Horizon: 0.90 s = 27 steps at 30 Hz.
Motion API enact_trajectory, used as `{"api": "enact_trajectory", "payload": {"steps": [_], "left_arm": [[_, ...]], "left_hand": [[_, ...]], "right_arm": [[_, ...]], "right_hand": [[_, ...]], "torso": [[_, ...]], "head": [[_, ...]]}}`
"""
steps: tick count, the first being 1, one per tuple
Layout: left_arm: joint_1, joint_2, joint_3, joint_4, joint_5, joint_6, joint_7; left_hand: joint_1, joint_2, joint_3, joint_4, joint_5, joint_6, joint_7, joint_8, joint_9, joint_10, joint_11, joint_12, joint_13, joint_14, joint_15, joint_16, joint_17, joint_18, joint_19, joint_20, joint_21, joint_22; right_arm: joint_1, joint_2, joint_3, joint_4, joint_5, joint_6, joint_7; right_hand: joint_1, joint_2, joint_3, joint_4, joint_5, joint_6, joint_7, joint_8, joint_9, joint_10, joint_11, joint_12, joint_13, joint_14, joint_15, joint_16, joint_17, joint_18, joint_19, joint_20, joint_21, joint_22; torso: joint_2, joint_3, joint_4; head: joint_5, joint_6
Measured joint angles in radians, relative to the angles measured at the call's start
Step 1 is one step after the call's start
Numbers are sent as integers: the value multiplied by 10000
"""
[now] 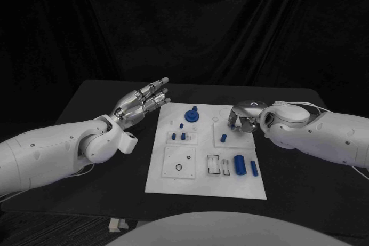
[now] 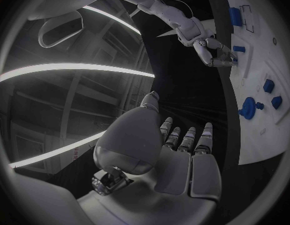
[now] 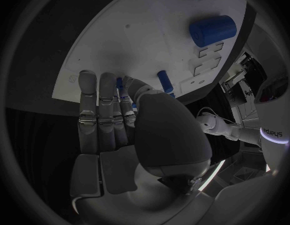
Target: Assemble the parts on the task board
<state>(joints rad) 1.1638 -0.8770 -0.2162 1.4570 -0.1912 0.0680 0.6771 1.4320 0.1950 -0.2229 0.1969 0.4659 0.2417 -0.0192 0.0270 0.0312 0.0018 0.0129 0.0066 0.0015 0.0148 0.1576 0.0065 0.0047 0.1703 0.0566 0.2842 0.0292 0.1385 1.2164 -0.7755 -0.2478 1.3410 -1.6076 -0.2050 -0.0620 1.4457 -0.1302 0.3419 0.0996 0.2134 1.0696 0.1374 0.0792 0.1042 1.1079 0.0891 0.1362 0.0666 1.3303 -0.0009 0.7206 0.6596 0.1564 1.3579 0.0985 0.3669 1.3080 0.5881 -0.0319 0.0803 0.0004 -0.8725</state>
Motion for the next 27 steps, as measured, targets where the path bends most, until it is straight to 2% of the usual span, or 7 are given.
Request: {"api": "enact_trajectory", "payload": {"steps": [6,12,20,27], "left_arm": [[-7,4,0,-3,0,17,1],[-12,6,0,-18,1,23,1],[-17,18,0,-42,3,29,1],[-20,19,0,-52,3,34,2]], "left_hand": [[0,0,0,-110,87,337,336,78,52,0,0,0,1,17,90,0,10,-1,36,36,36,-1],[39,39,14,-179,155,296,296,78,53,0,0,0,2,17,90,0,10,-1,35,35,36,12],[38,39,13,-234,262,263,263,77,52,0,-1,0,0,17,89,0,10,-1,35,35,36,11],[115,40,13,-289,348,263,263,78,52,0,-1,0,-5,17,89,0,9,-1,35,35,36,10]], "right_arm": [[0,-22,0,-3,0,1,-3],[0,-43,0,-3,0,1,-7],[-1,-35,0,1,0,1,-8],[-2,-31,0,10,0,-105,19]], "right_hand": [[0,0,-12,11,-13,-54,18,-49,-13,0,0,0,0,0,0,0,0,0,0,0,0,-1],[0,0,-3,2,25,-54,18,-50,-7,113,-35,1,7,0,0,0,-9,0,0,0,0,-2],[324,55,226,-227,759,284,-16,42,132,562,-125,0,72,-1,0,-1,-19,1,-36,-36,16,-2],[385,111,223,-364,925,506,-70,147,253,808,-197,80,90,72,-72,-2,29,1,4,-76,394,-4]], "torso": [[0,0,-2],[0,3,-6],[-2,6,-4],[-2,5,1]], "head": [[-10,0],[3,0],[23,0],[37,0]]}}
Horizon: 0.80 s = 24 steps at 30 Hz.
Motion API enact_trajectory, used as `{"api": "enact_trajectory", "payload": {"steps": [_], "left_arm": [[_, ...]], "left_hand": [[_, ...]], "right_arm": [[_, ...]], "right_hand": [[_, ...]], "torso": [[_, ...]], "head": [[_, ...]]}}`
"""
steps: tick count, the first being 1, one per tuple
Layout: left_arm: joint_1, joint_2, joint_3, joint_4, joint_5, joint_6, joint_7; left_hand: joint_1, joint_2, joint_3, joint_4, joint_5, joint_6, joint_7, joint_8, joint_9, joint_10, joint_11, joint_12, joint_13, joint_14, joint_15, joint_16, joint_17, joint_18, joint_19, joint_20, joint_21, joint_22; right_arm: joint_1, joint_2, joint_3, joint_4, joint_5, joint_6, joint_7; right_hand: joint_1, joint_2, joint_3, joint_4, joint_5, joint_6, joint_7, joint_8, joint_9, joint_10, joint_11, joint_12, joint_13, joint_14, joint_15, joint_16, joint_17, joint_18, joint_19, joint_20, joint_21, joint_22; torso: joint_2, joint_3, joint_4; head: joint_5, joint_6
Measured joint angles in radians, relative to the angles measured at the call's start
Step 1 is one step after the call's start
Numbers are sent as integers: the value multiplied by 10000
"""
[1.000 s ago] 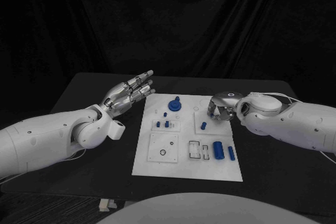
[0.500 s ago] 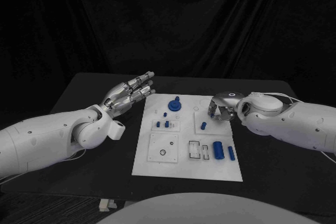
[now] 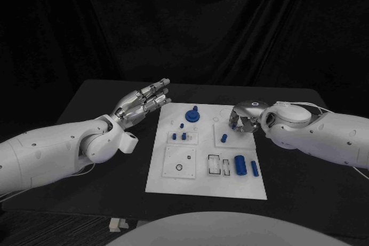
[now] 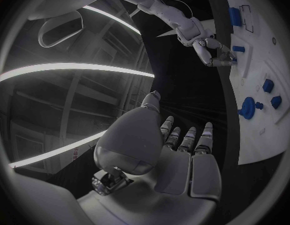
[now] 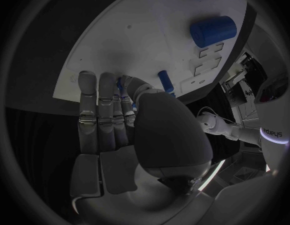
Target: Assemble the parts on the task board
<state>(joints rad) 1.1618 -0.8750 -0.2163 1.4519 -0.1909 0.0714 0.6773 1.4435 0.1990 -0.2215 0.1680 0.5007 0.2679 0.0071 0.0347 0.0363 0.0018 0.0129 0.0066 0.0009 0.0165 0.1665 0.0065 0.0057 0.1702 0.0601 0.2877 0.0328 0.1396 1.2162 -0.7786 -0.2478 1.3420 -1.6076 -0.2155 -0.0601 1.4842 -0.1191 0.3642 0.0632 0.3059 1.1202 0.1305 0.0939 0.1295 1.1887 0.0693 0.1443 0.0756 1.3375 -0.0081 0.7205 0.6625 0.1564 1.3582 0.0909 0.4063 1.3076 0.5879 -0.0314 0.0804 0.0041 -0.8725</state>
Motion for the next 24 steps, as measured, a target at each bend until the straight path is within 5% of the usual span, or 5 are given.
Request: {"api": "enact_trajectory", "payload": {"steps": [16,24], "left_arm": [[-6,-9,0,-31,0,1,1],[-7,-23,0,-31,2,1,1]], "left_hand": [[0,0,28,-27,83,0,0,0,-2,0,0,0,2,0,0,0,0,0,0,0,0,-1],[0,0,56,-55,118,1,0,0,-3,0,-1,0,3,0,-1,0,9,0,0,-1,0,-2]], "right_arm": [[12,-257,-6,259,0,-683,197],[324,-578,1,720,0,-933,213]], "right_hand": [[9,7,-85,28,-121,144,-71,48,110,220,-73,-1,53,74,-74,120,93,0,50,-50,318,-1],[-37,-39,-113,57,-135,143,-71,48,115,230,-84,-42,10,73,-73,120,74,-1,51,-50,318,-2]], "torso": [[-5,1,0],[-9,1,0]], "head": [[166,1],[211,1]]}}
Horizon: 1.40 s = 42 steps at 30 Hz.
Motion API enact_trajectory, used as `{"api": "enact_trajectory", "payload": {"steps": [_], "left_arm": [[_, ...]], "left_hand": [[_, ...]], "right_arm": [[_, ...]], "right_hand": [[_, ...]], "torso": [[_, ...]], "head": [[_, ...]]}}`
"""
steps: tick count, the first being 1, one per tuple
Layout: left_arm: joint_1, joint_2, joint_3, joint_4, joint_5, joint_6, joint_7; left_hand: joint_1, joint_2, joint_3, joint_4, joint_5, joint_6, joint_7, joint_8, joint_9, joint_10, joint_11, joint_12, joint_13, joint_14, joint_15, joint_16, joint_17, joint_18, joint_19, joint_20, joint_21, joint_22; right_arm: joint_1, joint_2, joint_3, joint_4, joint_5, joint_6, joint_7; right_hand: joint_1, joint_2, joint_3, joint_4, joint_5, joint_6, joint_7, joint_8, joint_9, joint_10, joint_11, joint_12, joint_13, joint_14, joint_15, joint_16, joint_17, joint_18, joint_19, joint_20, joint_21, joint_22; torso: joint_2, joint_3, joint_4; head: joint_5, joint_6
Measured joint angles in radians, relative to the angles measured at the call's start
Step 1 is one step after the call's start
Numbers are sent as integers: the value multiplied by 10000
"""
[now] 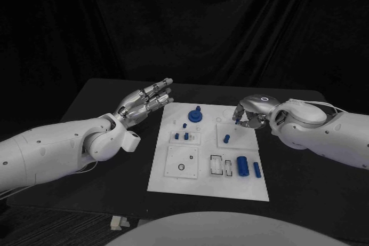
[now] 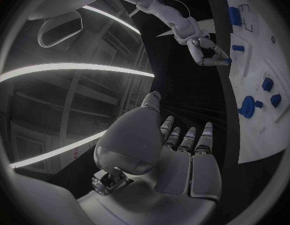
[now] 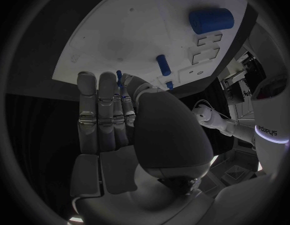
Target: Assemble the parts on the task board
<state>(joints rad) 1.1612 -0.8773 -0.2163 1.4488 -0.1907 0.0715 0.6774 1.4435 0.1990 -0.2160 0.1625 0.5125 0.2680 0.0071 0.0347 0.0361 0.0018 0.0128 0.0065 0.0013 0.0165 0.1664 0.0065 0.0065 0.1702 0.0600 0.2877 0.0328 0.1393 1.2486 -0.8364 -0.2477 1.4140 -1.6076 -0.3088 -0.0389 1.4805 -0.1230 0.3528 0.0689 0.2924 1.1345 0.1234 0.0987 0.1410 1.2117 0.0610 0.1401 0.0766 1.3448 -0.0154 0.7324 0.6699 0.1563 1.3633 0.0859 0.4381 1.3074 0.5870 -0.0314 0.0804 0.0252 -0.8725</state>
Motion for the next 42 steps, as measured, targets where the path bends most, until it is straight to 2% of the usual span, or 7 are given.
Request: {"api": "enact_trajectory", "payload": {"steps": [6,16,20,22,24,30,42], "left_arm": [[-1,-6,0,3,0,-1,2],[-1,2,0,-27,1,-2,3],[-2,3,-1,-41,1,-2,3],[-6,6,-1,-49,1,-2,3],[-13,15,-2,-61,1,-2,3],[-39,34,-2,-84,2,-2,3],[-69,130,-2,-162,3,-5,4]], "left_hand": [[0,0,-28,-28,-1,0,0,0,-1,0,0,0,1,0,0,0,0,1,0,0,0,-1],[0,0,-28,-28,-2,0,0,0,-1,0,0,0,4,37,37,0,-1,0,0,0,0,-1],[0,0,-28,-27,-2,0,0,0,-1,0,0,0,4,37,36,0,-2,1,0,0,0,-1],[40,40,-28,-27,-2,0,0,0,-2,0,0,0,4,37,37,0,-2,0,0,0,0,-8],[40,40,-28,-27,-2,0,0,0,-2,0,0,0,4,37,36,0,-1,0,0,0,0,-12],[40,40,-28,-27,-2,0,0,0,-3,0,0,0,0,37,36,0,-2,0,0,0,0,-54],[40,40,0,-54,-3,0,0,0,-3,0,0,0,-3,-38,-38,0,-7,0,0,0,0,-181]], "right_arm": [[223,-408,5,776,0,-52,-24],[270,-630,-3,2386,0,23,-31],[230,-434,-3,2786,-1,153,-44],[175,-287,-1,2903,-2,229,-58],[118,-139,-1,2946,-3,287,-68],[-60,426,-3,2844,-9,451,-101],[-422,1289,-3,2242,-412,615,-123]], "right_hand": [[0,0,0,0,0,0,-1,0,0,0,0,-37,-3,0,0,0,-12,-1,0,0,0,-1],[0,0,0,0,90,-1,-1,0,-4,-1,1,-38,-14,23,-23,53,84,0,0,0,164,-1],[0,0,0,0,90,-1,-1,-41,15,-1,1,-154,-14,623,-59,1435,1392,-170,355,-65,1588,3],[-6,6,0,0,90,-1,-1,-42,16,-1,1,-168,-14,771,-56,1900,1835,-171,472,-72,2093,6],[-76,-4,0,0,90,25,-27,-89,16,36,-36,-230,-14,936,-61,2541,2433,-325,627,-88,2819,6],[-77,-3,0,0,135,34,-36,-107,25,70,-2,-270,-14,936,-61,2983,2844,-324,699,-90,3354,5],[-164,6,0,0,135,33,-36,-108,25,70,-2,-307,-14,1001,-68,3253,3105,-322,699,-89,3714,4]], "torso": [[0,-2,9],[-2,-12,12],[-3,-12,10],[-2,-11,5],[-1,-2,-5],[-16,17,-23],[-35,14,-26]], "head": [[12,0],[127,0],[203,0],[272,0],[342,0],[491,0],[497,0]]}}
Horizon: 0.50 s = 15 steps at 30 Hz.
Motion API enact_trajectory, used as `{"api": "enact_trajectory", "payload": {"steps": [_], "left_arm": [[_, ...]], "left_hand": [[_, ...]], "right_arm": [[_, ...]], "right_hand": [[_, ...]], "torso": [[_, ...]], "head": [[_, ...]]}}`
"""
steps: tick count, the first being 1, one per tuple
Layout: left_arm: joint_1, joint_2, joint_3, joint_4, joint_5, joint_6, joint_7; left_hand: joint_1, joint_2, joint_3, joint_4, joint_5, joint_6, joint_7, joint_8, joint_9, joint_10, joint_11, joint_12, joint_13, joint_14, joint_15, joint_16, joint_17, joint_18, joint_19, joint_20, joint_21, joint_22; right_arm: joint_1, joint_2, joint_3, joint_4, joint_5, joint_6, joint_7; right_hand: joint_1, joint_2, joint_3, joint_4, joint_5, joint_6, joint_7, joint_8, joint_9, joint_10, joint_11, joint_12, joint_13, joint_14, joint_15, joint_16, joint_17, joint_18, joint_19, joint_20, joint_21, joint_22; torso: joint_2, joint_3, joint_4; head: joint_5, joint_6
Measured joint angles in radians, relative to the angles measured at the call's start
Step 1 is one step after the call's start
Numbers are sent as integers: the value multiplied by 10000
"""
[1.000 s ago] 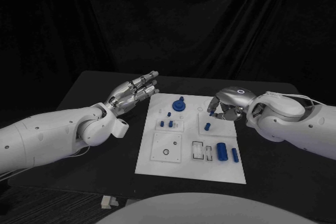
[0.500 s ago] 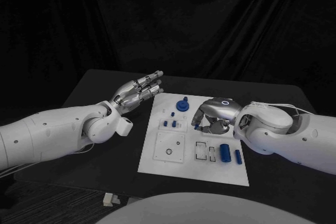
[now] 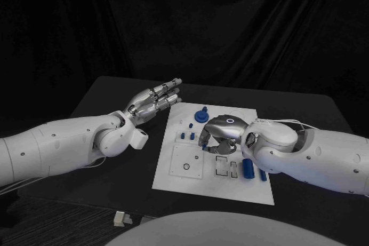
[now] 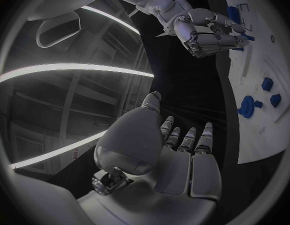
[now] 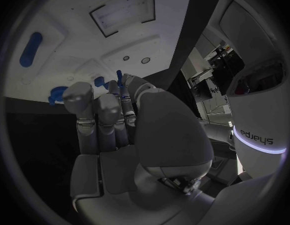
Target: Assemble the parts on the task board
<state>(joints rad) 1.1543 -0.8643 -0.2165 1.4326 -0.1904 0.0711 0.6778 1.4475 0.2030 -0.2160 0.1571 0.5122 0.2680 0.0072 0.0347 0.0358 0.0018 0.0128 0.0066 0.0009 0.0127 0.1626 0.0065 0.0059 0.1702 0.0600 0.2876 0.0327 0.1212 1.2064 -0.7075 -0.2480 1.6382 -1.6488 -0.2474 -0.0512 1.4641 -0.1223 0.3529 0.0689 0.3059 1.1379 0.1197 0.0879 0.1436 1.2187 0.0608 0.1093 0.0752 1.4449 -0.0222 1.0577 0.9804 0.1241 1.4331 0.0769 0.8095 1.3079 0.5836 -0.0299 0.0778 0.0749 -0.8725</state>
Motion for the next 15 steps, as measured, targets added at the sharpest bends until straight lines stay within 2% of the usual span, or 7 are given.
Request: {"api": "enact_trajectory", "payload": {"steps": [11,15], "left_arm": [[-9,10,0,-49,0,1,0],[-17,12,0,-65,0,2,0]], "left_hand": [[-41,42,-28,-28,0,37,37,0,0,0,0,0,2,-36,-36,0,-11,0,0,0,0,-28],[-41,42,-28,-27,0,37,37,0,-1,0,0,0,3,-35,-36,0,-11,0,0,0,0,-27]], "right_arm": [[-218,301,0,-314,-218,48,-31],[-288,406,0,-403,-252,47,-45]], "right_hand": [[0,0,0,0,-1,0,0,-36,6,20,-21,0,-2,0,0,49,16,2,0,0,71,-1],[0,0,0,0,-2,0,0,-36,6,36,-36,-1,-17,-1,0,83,48,2,0,1,121,-2]], "torso": [[42,1,27],[44,-3,36]], "head": [[24,0],[-6,0]]}}
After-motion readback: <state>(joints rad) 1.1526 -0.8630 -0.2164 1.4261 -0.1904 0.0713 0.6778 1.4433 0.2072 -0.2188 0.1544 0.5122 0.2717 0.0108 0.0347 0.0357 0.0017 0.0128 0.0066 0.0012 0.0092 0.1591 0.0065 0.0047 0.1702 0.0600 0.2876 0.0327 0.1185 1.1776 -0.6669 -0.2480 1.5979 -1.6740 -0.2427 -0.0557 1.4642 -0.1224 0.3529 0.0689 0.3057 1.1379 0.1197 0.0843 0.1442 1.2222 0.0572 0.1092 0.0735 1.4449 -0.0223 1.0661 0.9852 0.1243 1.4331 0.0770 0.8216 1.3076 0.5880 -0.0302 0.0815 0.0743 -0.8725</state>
